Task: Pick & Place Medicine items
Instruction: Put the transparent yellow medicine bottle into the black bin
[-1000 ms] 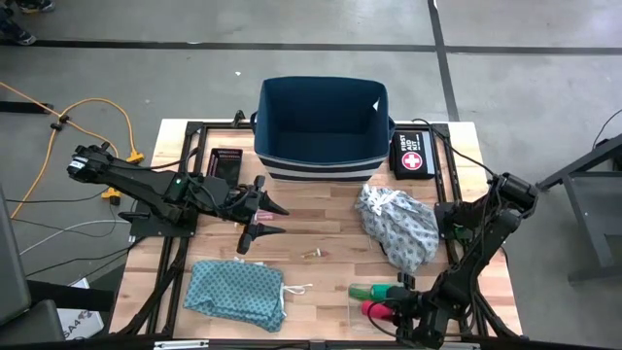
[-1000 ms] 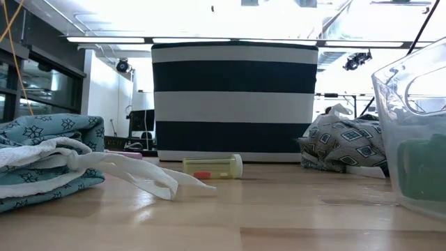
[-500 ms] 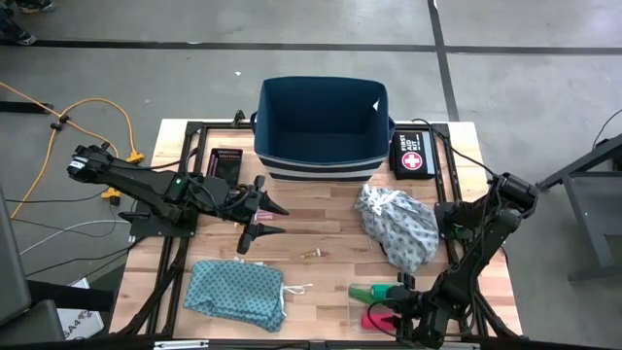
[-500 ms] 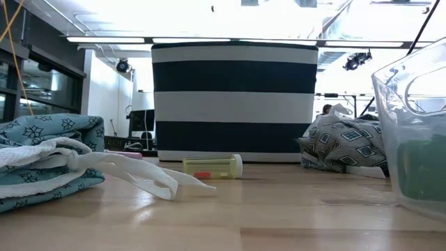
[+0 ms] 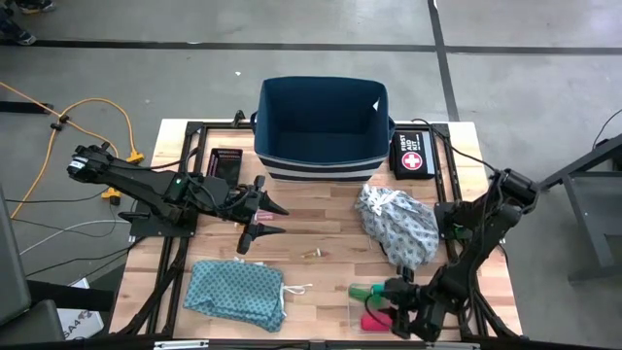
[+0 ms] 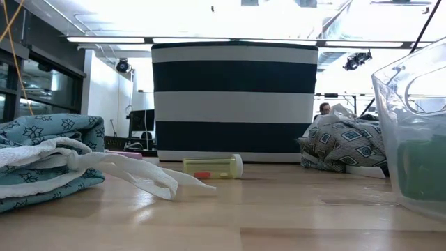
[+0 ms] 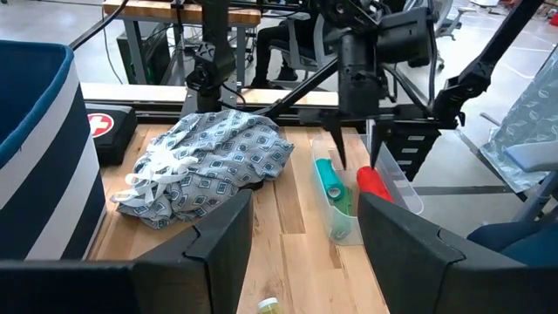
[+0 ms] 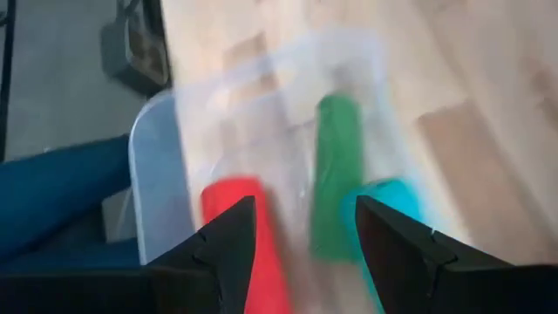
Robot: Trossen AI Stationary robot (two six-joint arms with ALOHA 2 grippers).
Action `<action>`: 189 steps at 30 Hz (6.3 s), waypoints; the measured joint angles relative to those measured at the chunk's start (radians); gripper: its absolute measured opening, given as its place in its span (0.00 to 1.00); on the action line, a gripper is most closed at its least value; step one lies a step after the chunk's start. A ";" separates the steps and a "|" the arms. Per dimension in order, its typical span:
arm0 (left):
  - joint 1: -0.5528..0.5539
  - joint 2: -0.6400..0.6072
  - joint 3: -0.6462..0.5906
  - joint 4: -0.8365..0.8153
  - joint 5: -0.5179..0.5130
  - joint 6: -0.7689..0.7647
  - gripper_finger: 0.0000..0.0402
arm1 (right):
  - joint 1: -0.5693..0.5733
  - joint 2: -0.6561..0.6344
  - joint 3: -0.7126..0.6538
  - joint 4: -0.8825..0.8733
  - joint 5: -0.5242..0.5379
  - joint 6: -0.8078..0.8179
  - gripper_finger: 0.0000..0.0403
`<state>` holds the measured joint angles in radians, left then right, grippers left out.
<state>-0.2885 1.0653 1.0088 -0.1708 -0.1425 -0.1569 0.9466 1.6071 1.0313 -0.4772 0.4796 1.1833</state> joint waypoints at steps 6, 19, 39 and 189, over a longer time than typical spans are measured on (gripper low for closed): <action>0.000 0.000 0.000 0.000 0.000 0.000 0.50 | -0.095 -0.062 0.000 -0.035 0.016 -0.124 0.46; 0.000 0.000 0.000 0.000 0.000 0.000 0.50 | -0.356 -0.194 0.000 -0.036 -0.060 -0.445 0.46; 0.000 0.000 0.000 0.000 0.000 0.000 0.50 | -0.425 -0.236 -0.020 -0.011 -0.110 -0.538 0.46; 0.026 0.640 0.320 -0.424 0.023 -0.218 0.50 | -0.798 -0.849 -0.341 -0.162 -0.011 -0.665 0.46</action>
<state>-0.2626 1.7049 1.3293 -0.5949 -0.1192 -0.3746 0.1482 0.7578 0.6907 -0.6388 0.4683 0.5182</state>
